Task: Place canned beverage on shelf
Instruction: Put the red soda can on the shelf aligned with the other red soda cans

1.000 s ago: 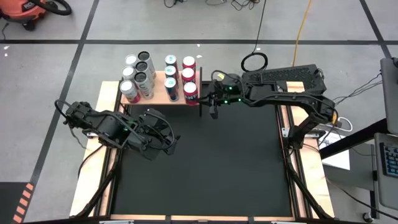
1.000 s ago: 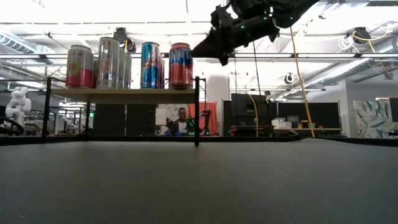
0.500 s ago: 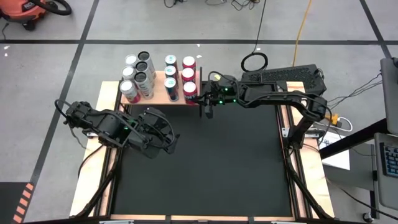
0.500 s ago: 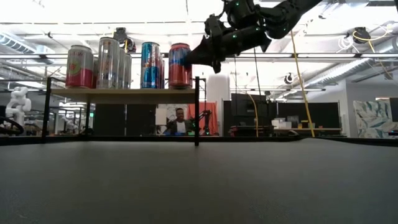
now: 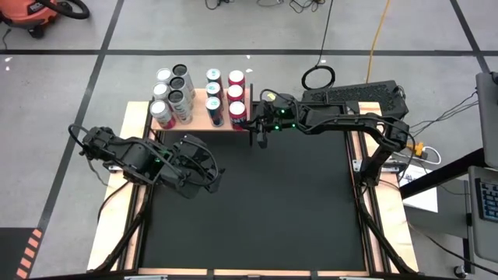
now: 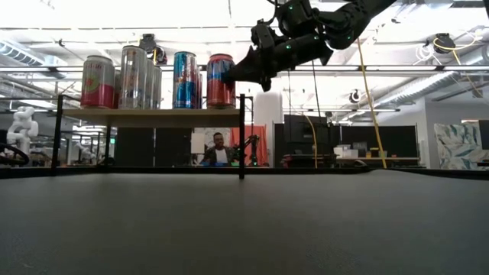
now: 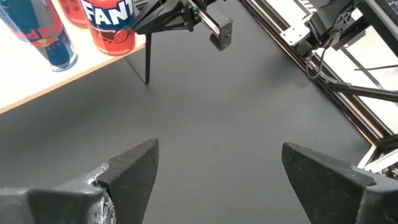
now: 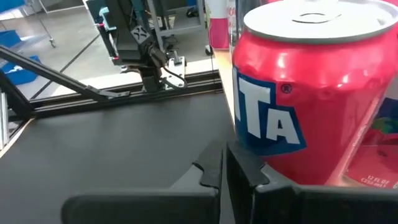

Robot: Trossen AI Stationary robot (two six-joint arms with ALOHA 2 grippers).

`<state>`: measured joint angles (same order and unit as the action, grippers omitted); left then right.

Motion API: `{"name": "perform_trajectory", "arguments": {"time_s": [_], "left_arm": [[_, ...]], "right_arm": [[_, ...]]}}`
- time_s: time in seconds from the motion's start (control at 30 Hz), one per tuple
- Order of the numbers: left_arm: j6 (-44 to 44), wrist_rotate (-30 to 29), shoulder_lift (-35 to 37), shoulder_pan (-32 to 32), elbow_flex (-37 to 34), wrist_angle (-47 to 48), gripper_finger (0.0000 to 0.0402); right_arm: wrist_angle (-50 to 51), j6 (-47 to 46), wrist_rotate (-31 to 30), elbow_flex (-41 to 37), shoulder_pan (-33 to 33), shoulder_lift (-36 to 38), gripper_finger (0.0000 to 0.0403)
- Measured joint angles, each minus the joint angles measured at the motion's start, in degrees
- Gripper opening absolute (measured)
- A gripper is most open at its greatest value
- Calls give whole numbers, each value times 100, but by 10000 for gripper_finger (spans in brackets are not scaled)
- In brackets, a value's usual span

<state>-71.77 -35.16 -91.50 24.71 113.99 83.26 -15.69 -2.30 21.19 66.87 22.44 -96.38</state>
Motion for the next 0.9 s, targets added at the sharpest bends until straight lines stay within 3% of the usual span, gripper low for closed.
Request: {"name": "perform_trajectory", "arguments": {"time_s": [0.43,0.63,0.9], "left_arm": [[4,-40,0,0,0,4,340],[-129,-35,0,0,0,31,340],[-126,-124,0,-23,0,85,340]], "right_arm": [[15,430,-12,0,20,9,0],[519,671,-10,15,42,390,0],[515,753,-13,4,85,145,0]]}}
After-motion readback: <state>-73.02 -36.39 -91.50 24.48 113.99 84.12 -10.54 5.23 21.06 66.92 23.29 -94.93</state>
